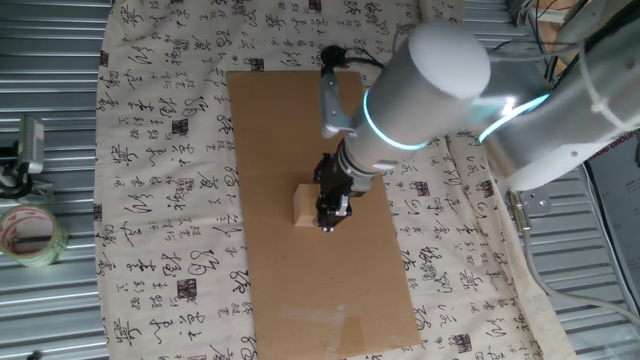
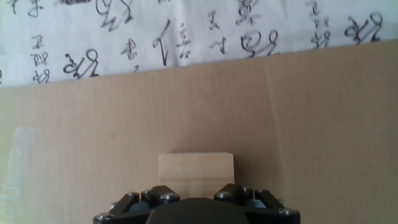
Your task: Hold a small block with the gripper and sweep it from left to right on the table
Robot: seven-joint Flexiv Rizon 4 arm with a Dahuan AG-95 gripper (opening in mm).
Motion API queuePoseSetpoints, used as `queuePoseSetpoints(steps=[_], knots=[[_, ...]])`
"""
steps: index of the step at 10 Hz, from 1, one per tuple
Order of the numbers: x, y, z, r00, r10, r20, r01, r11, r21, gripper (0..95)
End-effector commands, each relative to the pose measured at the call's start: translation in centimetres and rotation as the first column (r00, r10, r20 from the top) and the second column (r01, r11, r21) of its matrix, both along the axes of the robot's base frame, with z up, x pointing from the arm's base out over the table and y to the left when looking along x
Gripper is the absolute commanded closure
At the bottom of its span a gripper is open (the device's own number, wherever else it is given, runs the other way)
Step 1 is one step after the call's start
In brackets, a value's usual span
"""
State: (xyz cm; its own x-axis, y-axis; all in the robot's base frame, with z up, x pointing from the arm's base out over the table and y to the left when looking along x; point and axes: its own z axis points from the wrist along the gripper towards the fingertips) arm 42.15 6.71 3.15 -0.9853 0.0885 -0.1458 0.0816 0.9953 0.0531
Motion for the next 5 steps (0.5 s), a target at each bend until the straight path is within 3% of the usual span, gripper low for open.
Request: queuePoseSetpoints(steps=[1, 2, 5], knots=[[-0.60, -0.32, 0.16, 0.996, 0.000, -0.087, -0.012, 0.992, -0.127, 76.0], [-0.60, -0.30, 0.23, 0.998, 0.007, -0.062, -0.014, 0.993, -0.121, 76.0], [-0.60, -0.29, 0.53, 0.997, 0.003, -0.082, -0.011, 0.995, -0.103, 76.0]])
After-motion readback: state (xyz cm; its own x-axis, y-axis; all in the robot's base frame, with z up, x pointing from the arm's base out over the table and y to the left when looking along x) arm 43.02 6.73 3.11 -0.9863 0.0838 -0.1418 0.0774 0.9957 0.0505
